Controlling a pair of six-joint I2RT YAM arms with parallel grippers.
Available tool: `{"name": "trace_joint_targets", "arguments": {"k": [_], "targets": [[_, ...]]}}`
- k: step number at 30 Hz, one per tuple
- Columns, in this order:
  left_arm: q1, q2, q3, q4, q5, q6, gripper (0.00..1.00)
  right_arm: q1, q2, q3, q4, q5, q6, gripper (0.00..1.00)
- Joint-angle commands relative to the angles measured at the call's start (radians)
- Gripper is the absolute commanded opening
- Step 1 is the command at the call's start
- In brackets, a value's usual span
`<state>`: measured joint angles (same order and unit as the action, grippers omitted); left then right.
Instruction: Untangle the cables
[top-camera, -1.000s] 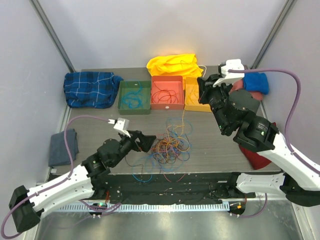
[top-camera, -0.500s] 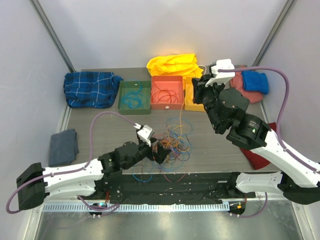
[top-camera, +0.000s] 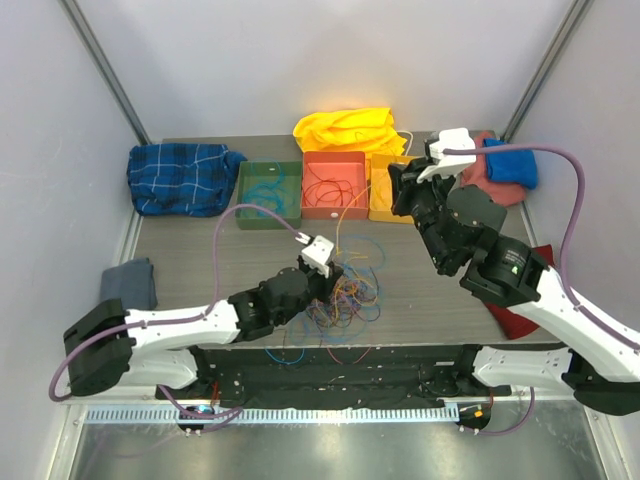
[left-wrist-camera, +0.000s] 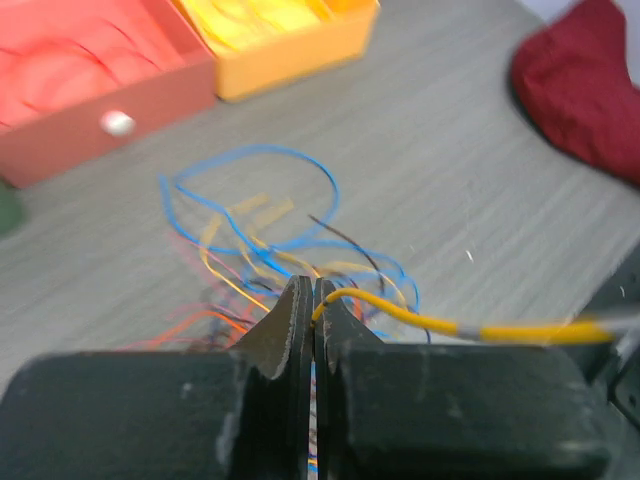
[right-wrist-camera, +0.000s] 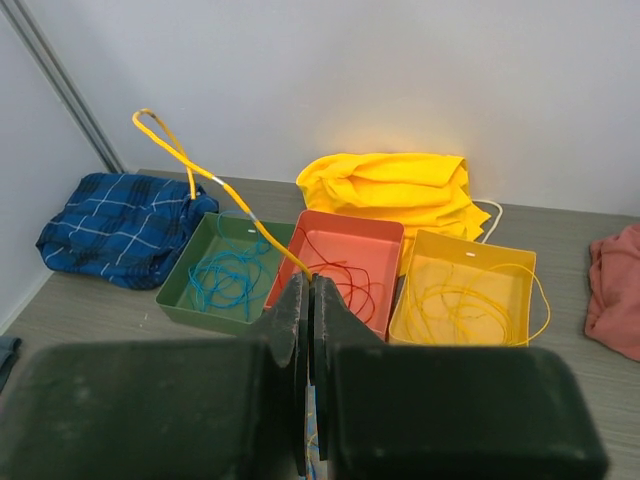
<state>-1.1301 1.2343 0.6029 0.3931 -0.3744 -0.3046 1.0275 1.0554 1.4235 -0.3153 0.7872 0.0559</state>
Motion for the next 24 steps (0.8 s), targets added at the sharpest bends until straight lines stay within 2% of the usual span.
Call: {"name": "trace_joint_targets", "arguments": {"k": [1, 2, 5, 6, 9, 14, 20, 24], "targets": [[0.018, -0.142, 0.116, -0.084, -0.191, 0.056, 0.0, 0.0, -0.037, -0.034, 0.025, 0.003, 0.024, 0.04], [0.023, -0.16, 0.142, -0.115, -0.214, 0.067, 0.0, 0.0, -0.035, -0.037, 0.016, -0.005, 0.03, 0.2], [0.061, -0.185, 0.309, -0.268, -0.257, 0.088, 0.0, -0.001, -0.022, -0.054, -0.011, -0.016, 0.065, 0.56], [0.093, -0.179, 0.413, -0.311, -0.253, 0.087, 0.0, -0.001, -0.018, -0.058, -0.018, -0.017, 0.077, 0.6], [0.151, -0.128, 0.625, -0.486, -0.233, 0.081, 0.0, 0.0, -0.015, -0.099, -0.022, -0.028, 0.116, 0.64], [0.17, -0.035, 0.901, -0.557, -0.209, 0.134, 0.0, 0.0, -0.026, -0.144, -0.027, -0.069, 0.165, 0.65], [0.17, 0.073, 1.11, -0.635, -0.155, 0.16, 0.0, -0.001, -0.04, -0.202, -0.005, -0.149, 0.185, 0.62], [0.171, 0.102, 1.15, -0.695, -0.124, 0.136, 0.0, 0.0, -0.049, -0.245, 0.038, -0.189, 0.182, 0.62]]}}
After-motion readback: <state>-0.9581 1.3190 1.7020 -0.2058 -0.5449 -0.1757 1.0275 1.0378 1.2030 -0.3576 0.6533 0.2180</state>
